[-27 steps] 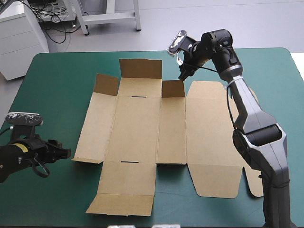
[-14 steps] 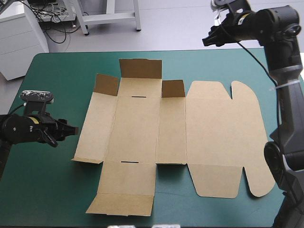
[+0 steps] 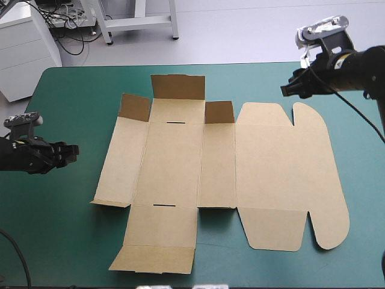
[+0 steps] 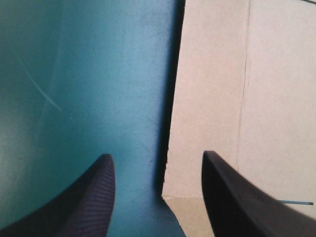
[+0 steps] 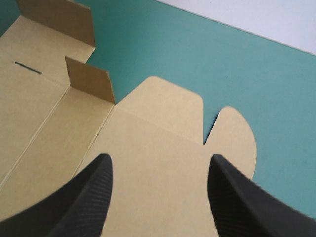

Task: Fold the box

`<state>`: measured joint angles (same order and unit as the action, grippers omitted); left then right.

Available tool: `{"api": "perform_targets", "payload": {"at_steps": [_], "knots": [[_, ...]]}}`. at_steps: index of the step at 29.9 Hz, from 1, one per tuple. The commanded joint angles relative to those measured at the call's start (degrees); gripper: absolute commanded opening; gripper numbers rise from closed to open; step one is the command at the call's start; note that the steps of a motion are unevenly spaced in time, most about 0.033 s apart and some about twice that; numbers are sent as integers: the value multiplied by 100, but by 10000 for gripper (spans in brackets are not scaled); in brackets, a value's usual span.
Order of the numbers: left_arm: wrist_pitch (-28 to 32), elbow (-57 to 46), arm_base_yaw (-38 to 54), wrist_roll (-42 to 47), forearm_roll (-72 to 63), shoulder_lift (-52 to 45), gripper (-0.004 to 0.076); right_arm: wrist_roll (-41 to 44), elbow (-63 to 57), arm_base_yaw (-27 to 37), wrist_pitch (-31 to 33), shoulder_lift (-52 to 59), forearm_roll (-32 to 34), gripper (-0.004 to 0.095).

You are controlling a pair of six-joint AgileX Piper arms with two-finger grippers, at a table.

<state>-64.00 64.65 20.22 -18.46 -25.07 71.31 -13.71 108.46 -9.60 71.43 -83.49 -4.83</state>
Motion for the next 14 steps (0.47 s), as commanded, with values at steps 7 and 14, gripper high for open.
{"api": "perform_targets", "payload": {"at_steps": [7, 14], "knots": [[-796, 170, 1025, -872, -1526, 974, 421, 51, -1343, 36, 6, 1493, -82, 536], [-1066, 170, 990, -1355, -2310, 1639, 421, 46, -1394, 36, 6, 1634, -362, 536]]}}
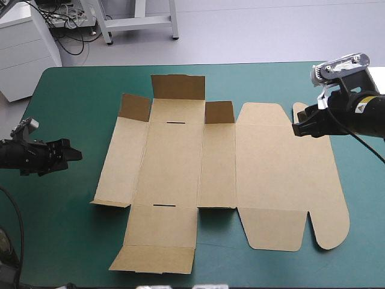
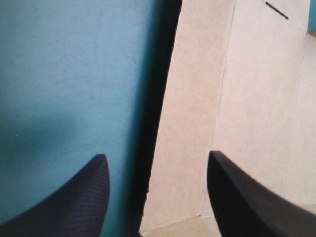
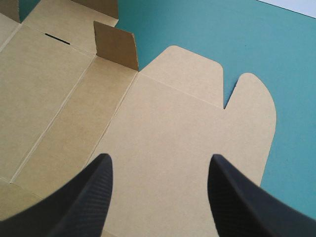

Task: Fold the box

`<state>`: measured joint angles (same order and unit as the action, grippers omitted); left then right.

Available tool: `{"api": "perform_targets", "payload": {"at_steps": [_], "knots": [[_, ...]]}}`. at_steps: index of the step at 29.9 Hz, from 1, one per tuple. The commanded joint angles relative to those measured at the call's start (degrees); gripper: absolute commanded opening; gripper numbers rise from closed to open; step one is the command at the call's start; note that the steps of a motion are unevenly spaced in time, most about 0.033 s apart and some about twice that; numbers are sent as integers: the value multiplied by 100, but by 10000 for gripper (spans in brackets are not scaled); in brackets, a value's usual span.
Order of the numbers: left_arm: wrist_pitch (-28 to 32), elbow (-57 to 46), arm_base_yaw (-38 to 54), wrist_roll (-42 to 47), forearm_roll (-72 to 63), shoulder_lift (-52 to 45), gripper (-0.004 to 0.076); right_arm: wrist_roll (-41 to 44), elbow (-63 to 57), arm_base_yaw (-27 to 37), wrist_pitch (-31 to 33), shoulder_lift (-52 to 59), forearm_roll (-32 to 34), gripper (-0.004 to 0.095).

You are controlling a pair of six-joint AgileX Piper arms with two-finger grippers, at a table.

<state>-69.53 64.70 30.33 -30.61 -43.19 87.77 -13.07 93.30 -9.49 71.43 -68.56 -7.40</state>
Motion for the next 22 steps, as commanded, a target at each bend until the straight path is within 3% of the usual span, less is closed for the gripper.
{"api": "perform_targets", "payload": {"at_steps": [1, 22], "knots": [[-524, 165, -22, -183, -498, 79, 421, -18, 121, 26, 6, 141, -137, 536], [-306, -749, -610, -796, -637, 595, 421, -18, 121, 26, 6, 141, -59, 536]]}}
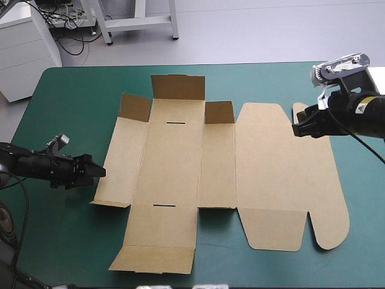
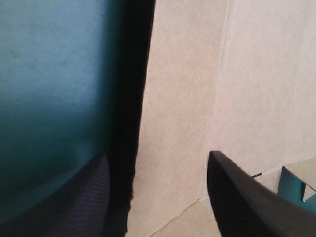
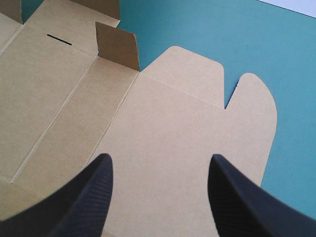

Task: Fold the box

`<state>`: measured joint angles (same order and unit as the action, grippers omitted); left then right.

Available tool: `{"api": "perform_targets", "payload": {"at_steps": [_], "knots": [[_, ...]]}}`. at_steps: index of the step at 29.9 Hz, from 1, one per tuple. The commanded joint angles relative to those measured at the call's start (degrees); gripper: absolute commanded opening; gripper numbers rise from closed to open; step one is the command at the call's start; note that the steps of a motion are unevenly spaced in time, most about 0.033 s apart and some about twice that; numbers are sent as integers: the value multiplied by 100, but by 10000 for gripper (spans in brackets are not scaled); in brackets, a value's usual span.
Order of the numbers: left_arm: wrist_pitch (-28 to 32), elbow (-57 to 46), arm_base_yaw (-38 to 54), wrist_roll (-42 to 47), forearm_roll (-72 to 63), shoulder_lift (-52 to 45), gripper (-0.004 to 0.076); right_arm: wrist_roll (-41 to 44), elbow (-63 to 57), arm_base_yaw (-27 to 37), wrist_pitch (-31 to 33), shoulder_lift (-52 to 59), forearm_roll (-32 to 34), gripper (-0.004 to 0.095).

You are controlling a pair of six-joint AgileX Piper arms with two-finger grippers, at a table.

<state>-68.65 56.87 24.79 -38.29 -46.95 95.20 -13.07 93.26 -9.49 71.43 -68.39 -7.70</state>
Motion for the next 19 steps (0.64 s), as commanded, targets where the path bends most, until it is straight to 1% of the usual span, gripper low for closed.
{"api": "perform_targets", "payload": {"at_steps": [1, 6, 11, 16, 19], "knots": [[-390, -3, -56, -28, -261, -119, 421, -18, 125, 26, 6, 123, -26, 536], [-176, -164, -56, -79, -288, -69, 421, -18, 125, 26, 6, 123, -26, 536], [-236, -332, -110, -310, -667, 64, 421, -18, 125, 26, 6, 123, -26, 536], [-339, -366, -524, -371, -875, 275, 421, -18, 125, 26, 6, 123, -26, 536], [-339, -366, -766, -512, -1223, 278, 420, -18, 125, 26, 6, 123, -26, 536]]}}
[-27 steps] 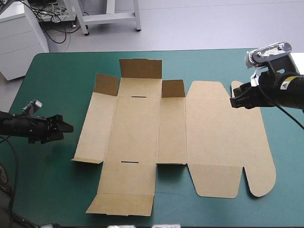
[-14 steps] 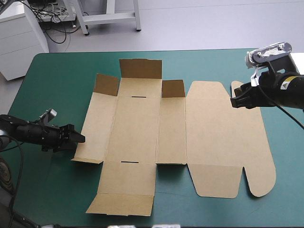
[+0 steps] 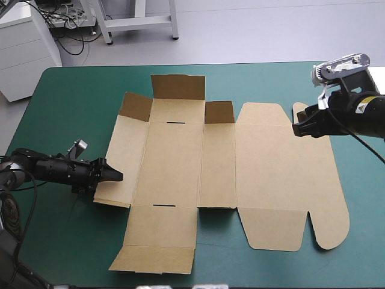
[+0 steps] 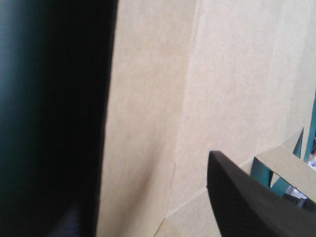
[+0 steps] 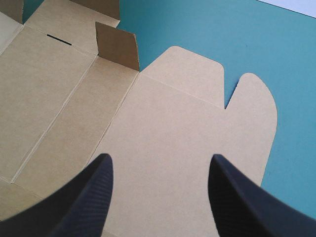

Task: Fold the box

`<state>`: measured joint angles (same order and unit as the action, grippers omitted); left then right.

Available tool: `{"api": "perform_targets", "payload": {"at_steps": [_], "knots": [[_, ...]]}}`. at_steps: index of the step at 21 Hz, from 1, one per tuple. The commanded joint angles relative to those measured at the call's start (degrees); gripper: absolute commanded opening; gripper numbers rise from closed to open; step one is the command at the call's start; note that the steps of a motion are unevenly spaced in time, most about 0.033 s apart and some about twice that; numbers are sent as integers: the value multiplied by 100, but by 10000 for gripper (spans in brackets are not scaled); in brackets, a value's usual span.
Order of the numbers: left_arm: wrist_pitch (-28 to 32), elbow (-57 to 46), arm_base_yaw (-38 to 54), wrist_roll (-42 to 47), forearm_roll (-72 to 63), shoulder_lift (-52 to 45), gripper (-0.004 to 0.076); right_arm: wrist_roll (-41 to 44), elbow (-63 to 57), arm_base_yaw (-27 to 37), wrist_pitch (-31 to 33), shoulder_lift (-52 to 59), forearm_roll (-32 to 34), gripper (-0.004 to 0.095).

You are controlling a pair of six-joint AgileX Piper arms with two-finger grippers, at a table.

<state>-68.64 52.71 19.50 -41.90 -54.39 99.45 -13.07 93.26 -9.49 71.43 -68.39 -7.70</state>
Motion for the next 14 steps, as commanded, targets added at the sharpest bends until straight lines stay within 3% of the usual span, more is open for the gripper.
{"api": "perform_targets", "payload": {"at_steps": [1, 5, 7, 9, 12, 14], "knots": [[-352, 50, -344, -264, -740, -146, 418, -18, 125, 26, 6, 123, -26, 536], [-296, 50, -442, -305, -919, -146, 416, -18, 125, 26, 6, 123, -26, 536], [-296, 50, -442, -294, -919, -146, 378, 32, 125, 26, 6, 123, -26, 536], [-296, 50, -442, -271, -919, -146, 270, 32, 125, 26, 6, 123, -31, 536], [-196, 50, -442, -281, -984, -146, -14, 45, 125, 26, 6, 123, -31, 536], [-197, 50, -442, -403, -1131, -146, -32, 45, 125, 26, 6, 123, -31, 535]]}}
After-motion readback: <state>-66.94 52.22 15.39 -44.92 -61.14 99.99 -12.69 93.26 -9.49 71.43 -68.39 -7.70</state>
